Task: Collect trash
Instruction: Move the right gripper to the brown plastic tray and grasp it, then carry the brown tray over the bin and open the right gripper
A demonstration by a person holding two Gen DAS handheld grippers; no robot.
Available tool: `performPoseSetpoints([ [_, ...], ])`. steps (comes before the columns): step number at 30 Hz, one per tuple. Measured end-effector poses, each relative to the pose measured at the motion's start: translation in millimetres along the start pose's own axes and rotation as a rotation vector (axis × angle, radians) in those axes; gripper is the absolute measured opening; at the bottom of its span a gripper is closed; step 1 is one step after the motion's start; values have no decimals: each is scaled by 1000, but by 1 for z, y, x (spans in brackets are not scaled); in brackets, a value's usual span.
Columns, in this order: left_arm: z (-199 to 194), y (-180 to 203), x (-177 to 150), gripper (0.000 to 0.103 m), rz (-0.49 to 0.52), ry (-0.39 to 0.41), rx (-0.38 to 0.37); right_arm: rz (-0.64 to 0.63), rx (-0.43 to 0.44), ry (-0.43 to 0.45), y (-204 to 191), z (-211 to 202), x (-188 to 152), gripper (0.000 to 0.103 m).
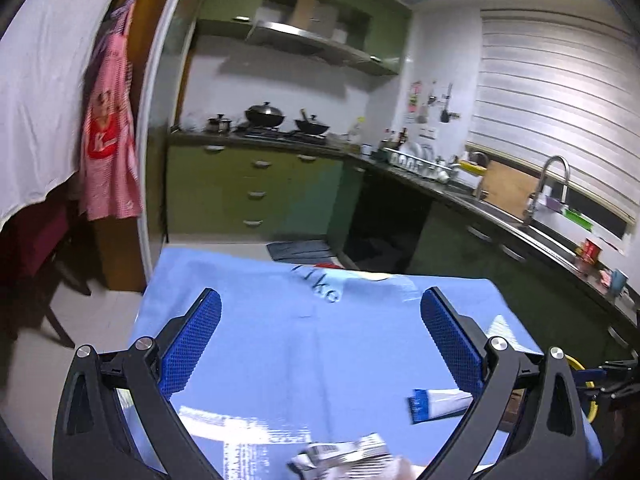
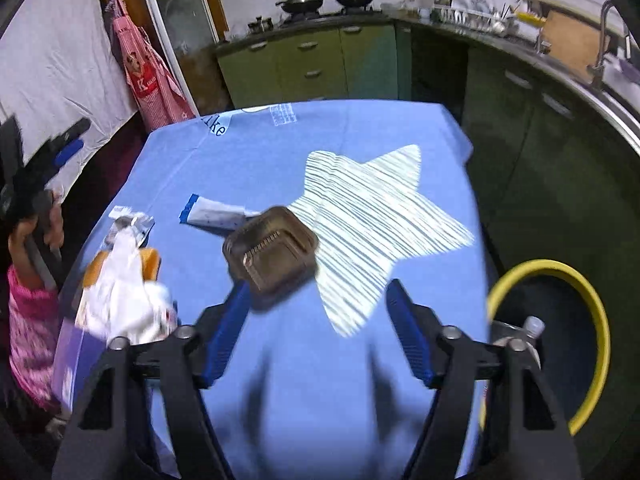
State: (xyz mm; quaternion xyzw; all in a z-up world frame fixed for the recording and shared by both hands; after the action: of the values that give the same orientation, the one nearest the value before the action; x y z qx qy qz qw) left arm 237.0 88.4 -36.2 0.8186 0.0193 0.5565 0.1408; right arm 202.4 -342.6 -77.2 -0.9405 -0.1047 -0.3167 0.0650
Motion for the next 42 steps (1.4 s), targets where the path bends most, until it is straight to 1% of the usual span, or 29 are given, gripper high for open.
performPoseSetpoints([
  [2, 2, -5, -5, 98, 9, -6, 16, 3, -8, -25, -5, 16, 10, 52],
  [4, 9, 3, -14, 98, 27, -7, 23, 5, -8, -49, -7, 29, 14, 44],
  [6, 8, 9, -21, 98, 44, -13, 29, 9, -25, -71, -7, 41, 19, 41],
  [8, 10, 12, -23, 98, 45, -26, 9, -13, -27, -71, -10, 47, 23, 39],
  [10, 14, 20, -28, 98, 48, -45, -6, -56, -40, -65, -14, 52, 30, 39],
  [12, 16, 26, -31, 98, 64, -58, -7, -85, -43, -76, -16, 58, 37, 38],
  [15, 15, 30, -32, 98, 81, -60, -6, -125, -24, -101, -18, 68, 42, 37],
  [20, 13, 27, -30, 98, 57, -60, -20, -137, 1, -138, -20, 83, 42, 33],
  [21, 14, 26, -30, 98, 50, -66, -23, -135, 4, -144, -19, 85, 42, 31],
  [22, 15, 24, -31, 98, 40, -73, -27, -134, 2, -146, -20, 85, 41, 25],
  [23, 16, 24, -31, 98, 34, -77, -29, -133, 1, -146, -20, 86, 40, 21],
  [25, 17, 22, -31, 98, 26, -82, -33, -132, 4, -144, -21, 86, 38, 8],
  [26, 17, 22, -31, 98, 25, -84, -34, -124, 3, -141, -21, 86, 37, 5],
  [30, 16, 23, -31, 98, 31, -77, -31, -79, 4, -118, -15, 79, 36, 5],
  [33, 16, 24, -32, 98, 31, -78, -30, -27, 3, -92, -4, 68, 34, 5],
  [36, 16, 24, -32, 98, 29, -81, -30, 30, -21, -55, 15, 48, 29, 5],
  [39, 16, 25, -33, 98, 28, -82, -28, 127, -69, -3, 49, 18, 17, 5],
  [41, 16, 25, -32, 98, 26, -82, -30, 191, -121, 18, 75, 2, 6, 5],
  [42, 16, 25, -33, 98, 25, -83, -31, 229, -163, 22, 91, -5, -1, 5],
])
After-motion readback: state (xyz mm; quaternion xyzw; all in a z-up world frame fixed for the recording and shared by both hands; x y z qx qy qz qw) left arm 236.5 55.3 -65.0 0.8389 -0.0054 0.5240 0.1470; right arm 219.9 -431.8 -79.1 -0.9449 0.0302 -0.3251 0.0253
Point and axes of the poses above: each gripper's, at about its wrist camera, not at the fingertips, and z roughly the way its jaws point, y to its right, x to its top, the point moved 1 cm from there along z, roughly the way its jaws point, and after that the axes turned 8 degrees about -x, right-handed, at the moved point
